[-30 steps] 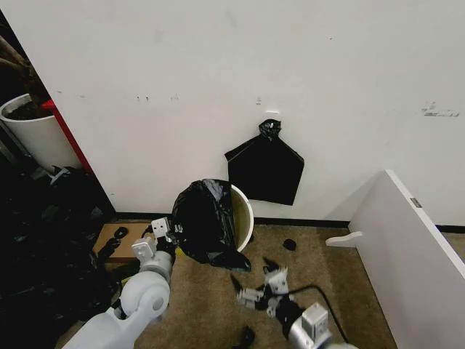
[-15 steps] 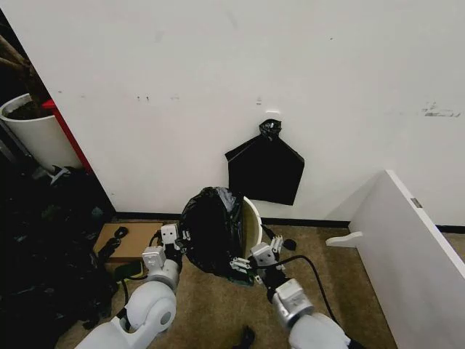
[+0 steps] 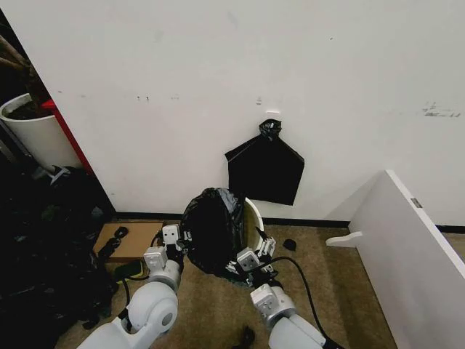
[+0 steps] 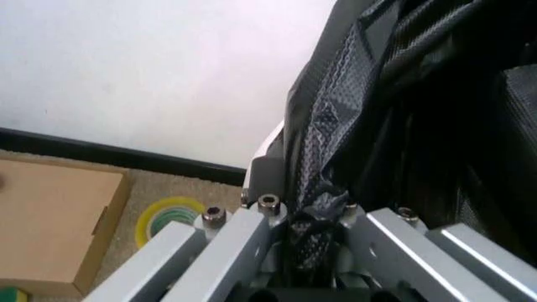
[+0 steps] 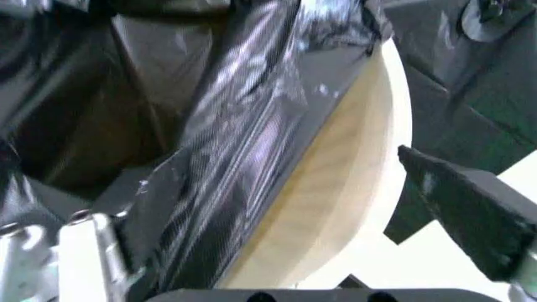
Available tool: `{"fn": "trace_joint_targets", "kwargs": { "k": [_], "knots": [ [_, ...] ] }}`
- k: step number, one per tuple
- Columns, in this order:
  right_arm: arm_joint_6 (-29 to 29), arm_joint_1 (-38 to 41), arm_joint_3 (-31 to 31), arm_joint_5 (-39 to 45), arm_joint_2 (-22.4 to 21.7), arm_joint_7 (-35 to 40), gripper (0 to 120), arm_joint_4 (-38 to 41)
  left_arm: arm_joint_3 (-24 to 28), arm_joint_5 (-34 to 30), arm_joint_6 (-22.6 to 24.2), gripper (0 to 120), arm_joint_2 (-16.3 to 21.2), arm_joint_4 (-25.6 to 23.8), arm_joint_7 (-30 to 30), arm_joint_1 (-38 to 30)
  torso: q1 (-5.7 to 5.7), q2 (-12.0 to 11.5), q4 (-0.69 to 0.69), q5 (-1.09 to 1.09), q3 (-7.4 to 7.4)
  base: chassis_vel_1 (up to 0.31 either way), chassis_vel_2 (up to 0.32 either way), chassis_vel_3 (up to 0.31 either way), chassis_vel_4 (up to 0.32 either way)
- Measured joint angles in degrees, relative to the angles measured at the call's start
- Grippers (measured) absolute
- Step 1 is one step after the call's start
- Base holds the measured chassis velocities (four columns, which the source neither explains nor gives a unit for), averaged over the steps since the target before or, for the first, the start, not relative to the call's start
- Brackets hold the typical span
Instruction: Place the garbage bag over the trash bin.
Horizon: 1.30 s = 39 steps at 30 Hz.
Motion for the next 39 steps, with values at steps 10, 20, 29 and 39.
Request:
{"fn": "trace_joint_targets", "kwargs": {
  "k": [10, 20, 29, 39],
  "knots": [
    [-0.2, 0.1, -0.1, -3.6, 0.1, 1.5, 53, -1.3, 0.0, -1.4, -0.2, 0, 0.1, 0.1, 0.1, -0.2, 0.0, 0.0, 0.0, 0.0, 0.0, 0.0, 0.0, 0.0, 0.0],
    [2.3, 0.1, -0.1, -4.3, 0.2, 1.6, 20, -2.0, 0.1, -1.6, -0.2, 0, 0.2, 0.1, 0.3, -0.3, 0.0, 0.0, 0.0, 0.0, 0.0, 0.0, 0.0, 0.0, 0.0],
    [6.9, -0.2, 1.4, -3.1, 0.9, 3.1, 0, -3.0, -0.3, -2.2, -0.2, 0, 0.3, 0.2, 0.6, 0.2, 0.0, 0.0, 0.0, 0.0, 0.0, 0.0, 0.0, 0.0, 0.0],
    [10.1, -1.6, 5.3, 0.5, -0.1, 7.0, 0, -3.9, -1.4, -2.2, -1.0, 0, 1.1, 0.3, 1.3, 1.0, 0.0, 0.0, 0.0, 0.01, 0.0, 0.0, 0.0, 0.0, 0.0]
  ]
}}
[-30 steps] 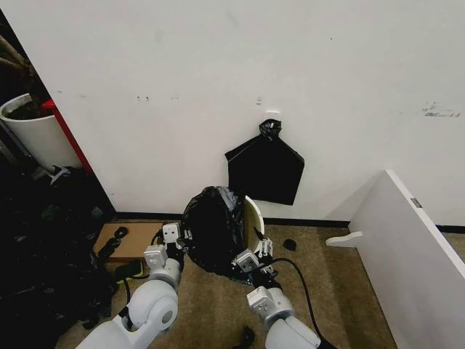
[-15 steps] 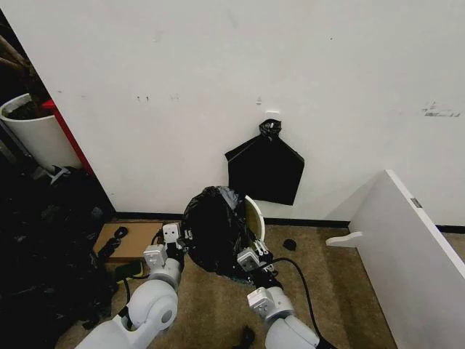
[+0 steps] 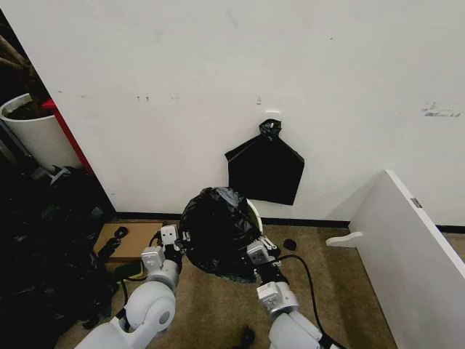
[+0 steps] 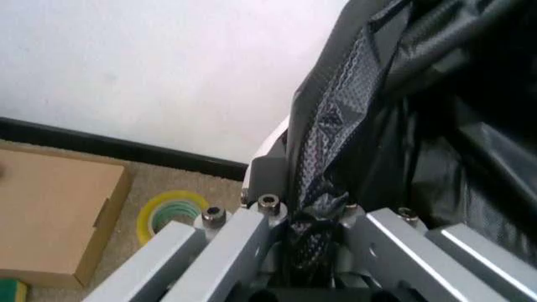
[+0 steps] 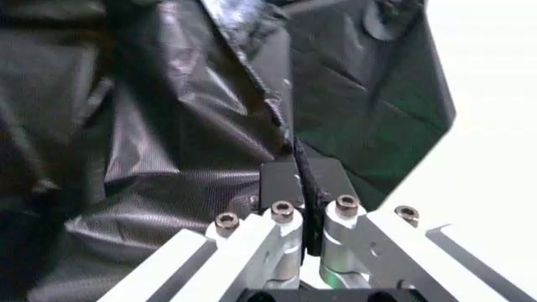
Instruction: Place the garbage bag over the trash bin.
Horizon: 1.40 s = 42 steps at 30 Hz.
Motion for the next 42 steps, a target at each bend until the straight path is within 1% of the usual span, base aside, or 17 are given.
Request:
{"fn": "trace_joint_targets", "kwargs": {
  "k": [6, 10, 11, 17, 19, 20, 21, 25, 30, 33, 34, 35, 36, 38, 39, 40, 42],
  "knots": [
    [0.8, 0.1, 2.0, 2.0, -1.0, 0.9, 0, -1.3, -0.5, -0.1, -0.4, 0, 0.5, -0.5, 0.8, 1.1, 0.0, 0.0, 0.0, 0.0, 0.0, 0.0, 0.0, 0.0, 0.0],
    [4.6, -0.1, 3.2, 3.0, -1.7, 0.5, 0, -3.7, -1.1, -0.5, -1.2, 0, 0.8, -1.2, 1.9, 2.0, 0.0, 0.0, 0.0, 0.0, 0.0, 0.0, 0.0, 0.0, 0.0],
    [4.6, -0.1, 3.2, 3.0, -1.7, 0.5, 0, -3.7, -1.1, -0.5, -1.2, 0, 0.8, -1.2, 1.9, 2.0, 0.0, 0.0, 0.0, 0.0, 0.0, 0.0, 0.0, 0.0, 0.0],
    [9.9, -0.2, 4.0, 3.9, -1.6, -1.8, 0, -6.5, -2.2, -2.3, -2.6, 0, 1.5, -2.7, 5.4, 3.1, 0.0, 0.0, 0.0, 0.0, 0.0, 0.0, 0.0, 0.0, 0.0],
    [9.9, -0.2, 4.0, 3.9, -1.6, -1.8, 0, -6.5, -2.2, -2.3, -2.6, 0, 1.5, -2.7, 5.4, 3.1, 0.0, 0.0, 0.0, 0.0, 0.0, 0.0, 0.0, 0.0, 0.0],
    [13.3, -0.1, 4.6, 4.7, -1.5, -2.5, 0, -8.8, -2.4, -3.4, -2.6, 0, 1.8, -3.2, 6.1, 3.4, 0.0, 0.0, 0.01, 0.0, 0.0, 0.0, 0.0, 0.0, 0.0],
    [15.0, -0.2, 5.0, 5.2, -1.5, -2.7, 0, -9.8, -2.6, -4.0, -2.6, 0, 2.0, -3.4, 6.3, 3.5, 0.0, 0.0, 0.01, 0.0, 0.0, 0.0, 0.0, 0.0, 0.0],
    [19.2, -0.3, 6.1, 6.2, -1.7, -3.0, 0, -11.9, -2.9, -6.8, -2.0, 0, 2.7, -4.2, 6.5, 3.7, 0.0, 0.0, 0.0, 0.0, 0.0, 0.0, 0.0, 0.0, 0.0],
    [20.6, -0.4, 6.2, 6.7, -1.9, -3.0, 0, -11.8, -2.8, -7.7, -1.4, 0, 2.2, -4.3, 5.7, 3.5, 0.0, 0.0, 0.01, 0.0, 0.0, 0.0, 0.0, 0.0, 0.0],
    [22.0, -1.1, 6.0, 8.4, -2.5, -3.7, 14, -10.4, -2.8, -9.0, -0.8, 0, 1.5, -3.4, 3.8, 2.7, 0.0, 0.0, 0.0, -0.01, 0.0, 0.0, 0.0, 0.0, 0.0],
    [22.3, -1.3, 6.0, 9.2, -2.6, -3.8, 16, -10.0, -2.8, -9.6, -0.6, 0, 1.3, -3.1, 3.2, 2.4, 0.0, 0.0, 0.0, -0.01, 0.0, 0.0, 0.0, 0.0, 0.0],
    [22.3, -1.3, 6.0, 9.2, -2.6, -3.8, 16, -10.0, -2.8, -9.6, -0.6, 0, 1.3, -3.1, 3.2, 2.4, 0.0, 0.0, 0.0, -0.01, 0.0, 0.0, 0.0, 0.0, 0.0],
    [22.5, -1.7, 6.1, 10.4, -2.7, -4.0, 22, -9.5, -2.9, -11.2, -0.3, 0, 1.0, -2.7, 2.0, 1.9, 0.0, 0.0, 0.0, -0.01, 0.0, 0.0, 0.0, 0.0, 0.0],
    [22.8, -1.9, 6.2, 11.4, -2.8, -4.1, 25, -9.3, -3.0, -12.5, 0.0, 0, 0.9, -2.6, 1.3, 1.5, 0.0, 0.0, 0.01, -0.01, 0.0, 0.0, 0.0, 0.0, 0.0],
    [22.9, -2.0, 6.3, 11.7, -2.9, -4.2, 32, -9.2, -3.1, -13.0, 0.1, 0, 0.9, -2.5, 1.0, 1.4, 0.0, 0.0, 0.01, -0.01, 0.0, 0.0, 0.0, 0.0, 0.0],
    [23.8, -2.5, 7.0, 13.6, -3.0, -4.5, 38, -8.7, -3.3, -15.6, 0.7, 0, 0.7, -2.3, -0.6, 0.5, 0.0, 0.0, 0.0, 0.0, 0.0, 0.0, 0.0, 0.0, 0.0],
    [24.3, -3.6, 8.0, 17.0, -3.4, -4.8, 47, -7.0, -3.5, -18.3, 1.2, 0, 0.9, -2.1, -2.2, -0.3, 0.0, 0.0, 0.01, 0.0, 0.0, 0.0, 0.0, 0.0, 0.0]
  ]
}}
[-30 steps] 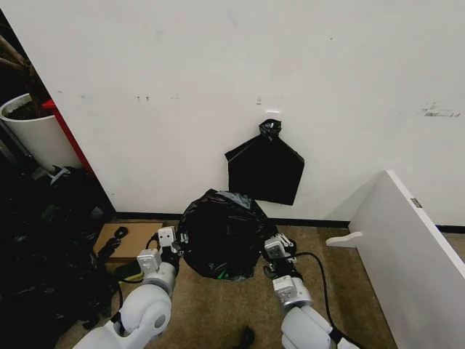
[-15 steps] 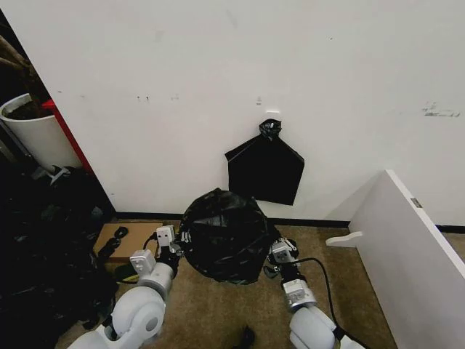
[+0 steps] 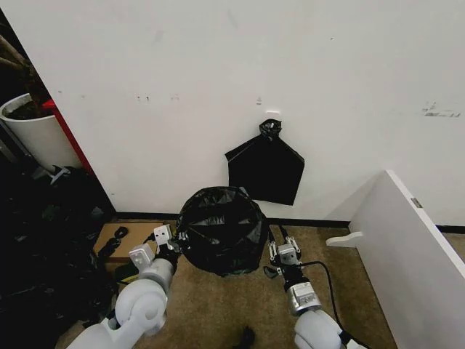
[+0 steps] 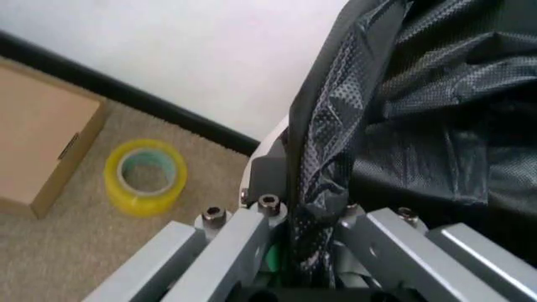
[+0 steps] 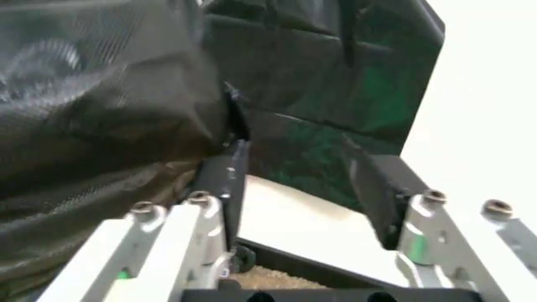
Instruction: Place the garbage bag over the trash bin.
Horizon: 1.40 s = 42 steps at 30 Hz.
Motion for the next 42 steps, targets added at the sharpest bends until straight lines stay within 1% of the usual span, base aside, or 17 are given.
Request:
{"fn": "trace_joint_targets", "kwargs": {
  "k": [1, 4, 5, 7, 8, 9, 13, 14, 16, 20, 24, 29, 34, 37, 38, 39, 42],
  "knots": [
    [0.0, 0.0, 0.0, 0.0, 0.0, 0.0, 47, 0.0, 0.0, 0.0, 0.0, 0, 0.0, 0.0, 0.0, 0.0, 0.0, 0.0, 0.0, 0.0, 0.0, 0.0, 0.0, 0.0, 0.0],
    [-0.8, -1.6, 0.9, 6.8, -0.5, -0.2, 58, 3.1, -0.1, -2.7, 0.4, 0, 0.0, 0.3, -1.2, -0.6, 0.0, 0.0, 0.0, 0.0, 0.0, 0.0, 0.0, 0.0, 0.0],
    [-2.1, -2.4, 1.4, 12.1, -0.7, -0.1, 63, 4.9, -0.2, -3.9, 0.7, 0, -0.1, 0.6, -1.7, -0.8, 0.0, 0.0, -0.01, 0.0, 0.0, 0.0, 0.0, 0.0, 0.0],
    [-4.5, -3.8, 2.6, 20.6, -1.1, -0.1, 70, 7.6, -0.2, -5.2, 0.9, 0, -0.4, 1.1, -2.4, -1.2, 0.0, 0.0, 0.0, 0.0, 0.0, 0.0, 0.0, 0.0, 0.0],
    [-4.5, -3.8, 2.6, 20.6, -1.1, -0.1, 70, 7.6, -0.2, -5.2, 0.9, 0, -0.4, 1.1, -2.4, -1.2, 0.0, 0.0, 0.0, 0.0, 0.0, 0.0, 0.0, 0.0, 0.0],
    [-6.2, -4.7, 3.6, 26.6, -1.4, -0.1, 77, 9.5, -0.3, -5.9, 0.9, 0, -0.5, 1.5, -2.8, -1.5, 0.0, 0.0, -0.01, 0.0, 0.0, 0.0, 0.0, 0.0, 0.0],
    [-12.0, -7.9, 7.1, 45.9, -2.8, -2.3, 90, 15.9, -0.3, -8.2, 1.3, 0, -1.1, 2.2, -3.9, -2.3, 0.0, 0.0, -0.01, -0.01, 0.0, 0.0, 0.0, 0.0, 0.0],
    [-13.3, -8.9, 7.9, 49.2, -3.2, -3.3, 96, 17.2, -0.3, -8.7, 1.4, 0, -1.2, 2.4, -4.2, -2.6, 0.0, 0.0, 0.0, -0.01, 0.0, 0.0, 0.0, 0.0, 0.0],
    [-14.8, -10.6, 8.4, 52.5, -4.1, -5.4, 99, 18.4, -0.3, -9.6, 1.7, 0, -1.5, 2.7, -4.8, -2.9, 0.0, 0.0, 0.0, -0.01, 0.0, 0.0, 0.0, 0.0, 0.0],
    [-16.0, -12.7, 8.5, 54.7, -5.1, -8.0, 100, 19.0, -0.2, -10.1, 2.0, 0, -1.6, 2.8, -5.0, -3.0, 0.0, 0.0, -0.01, -0.01, 0.0, 0.0, 0.0, 0.0, 0.0],
    [-16.1, -13.2, 7.8, 56.0, -4.8, -8.7, 100, 18.9, -0.1, -10.2, 2.4, 0, -1.5, 2.7, -5.0, -2.8, 0.0, 0.0, 0.0, -0.01, 0.0, 0.0, 0.0, 0.0, 0.0],
    [-16.0, -11.5, 7.4, 58.8, -2.2, -6.5, 100, 18.0, 0.2, -10.2, 2.9, 0, -1.1, 1.9, -4.8, -2.1, 0.0, 0.0, 0.0, 0.0, 0.0, 0.0, 0.0, 0.0, 0.0],
    [-15.8, -11.1, 7.5, 59.2, -0.3, -5.6, 97, 17.8, 0.2, -10.2, 3.1, 0, -1.1, 1.6, -4.7, -1.9, 0.0, 0.0, 0.0, -0.01, 0.0, 0.0, 0.0, 0.0, 0.0],
    [-15.8, -11.2, 7.3, 58.5, 0.3, -5.2, 82, 17.4, 0.2, -10.3, 3.1, 0, -0.9, 1.5, -4.5, -1.8, 0.0, 0.0, 0.0, -0.01, 0.0, 0.0, 0.0, 0.0, 0.0],
    [-15.8, -11.2, 7.3, 58.5, 0.3, -5.2, 82, 17.4, 0.2, -10.3, 3.1, 0, -0.9, 1.5, -4.5, -1.8, 0.0, 0.0, 0.0, -0.01, 0.0, 0.0, 0.0, 0.0, 0.0],
    [-15.8, -11.3, 7.0, 58.1, 0.4, -5.2, 79, 17.2, 0.2, -10.3, 3.1, 0, -0.8, 1.5, -4.5, -1.8, 0.0, 0.0, 0.0, 0.0, 0.0, 0.0, 0.0, 0.0, 0.0],
    [-15.8, -11.5, 6.3, 57.2, 0.7, -5.1, 66, 16.8, 0.2, -10.4, 3.2, 0, -0.7, 1.4, -4.5, -1.9, 0.0, 0.0, 0.0, -0.01, 0.0, 0.0, 0.0, 0.0, 0.0]
  ]
}}
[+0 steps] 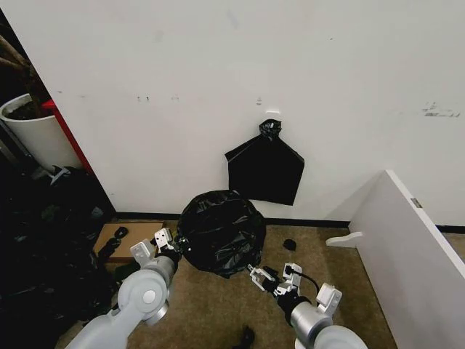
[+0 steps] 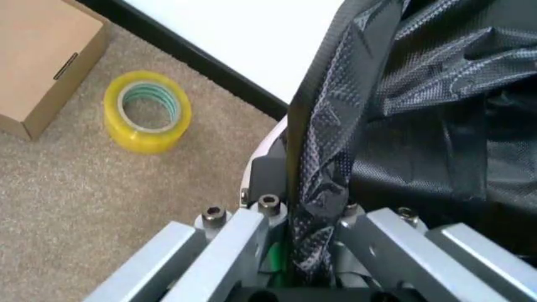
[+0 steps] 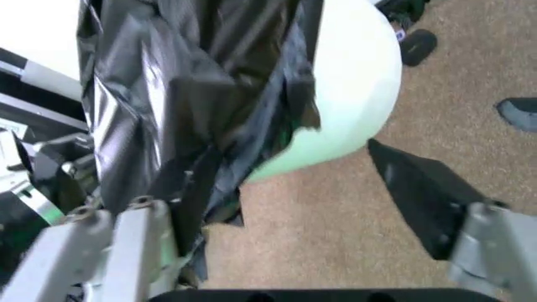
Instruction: Place the garbage bag over the trash bin.
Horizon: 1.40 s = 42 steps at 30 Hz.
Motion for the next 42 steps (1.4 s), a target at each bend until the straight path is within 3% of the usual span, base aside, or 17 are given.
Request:
{"fn": "trace_joint_targets", "kwargs": {
  "k": [3, 9, 20, 40, 42],
  "knots": [
    [0.1, -0.2, 0.0, -0.2, 0.0, 0.0, 58, 0.0, -0.2, -0.1, 0.0, 0, 0.2, -0.1, 0.0, -0.1, 0.0, 0.0, 0.0, -0.01, 0.0, 0.0, 0.0, 0.0, 0.0],
    [0.4, 0.2, 0.0, -0.4, 0.2, 0.0, 32, -0.3, -0.3, -0.6, 0.2, 0, 0.8, -0.5, 0.1, 0.3, 0.0, 0.0, 0.0, 0.0, 0.0, 0.0, 0.0, 0.0, 0.0],
    [0.4, 0.2, -1.0, -2.1, 0.4, 0.1, 0, -0.8, -0.3, -0.8, 0.4, 0, 0.6, -0.7, 0.3, 0.7, 0.0, 0.0, 0.0, 0.0, 0.0, 0.0, 0.0, 0.0, 0.0],
    [2.0, 2.5, -2.2, -9.9, 2.9, 1.1, 0, -8.8, -0.6, -2.9, 3.2, 0, 0.9, -4.2, -1.1, 3.1, 0.0, 0.0, 0.0, 0.0, 0.0, 0.0, 0.0, 0.0, 0.0],
    [2.2, 1.6, -2.1, -10.6, 2.5, 0.6, 5, -8.1, -0.7, -2.8, 3.2, 0, 0.9, -3.9, -0.9, 3.2, 0.0, 0.0, 0.0, 0.01, 0.0, 0.0, 0.0, 0.0, 0.0]
  ]
}}
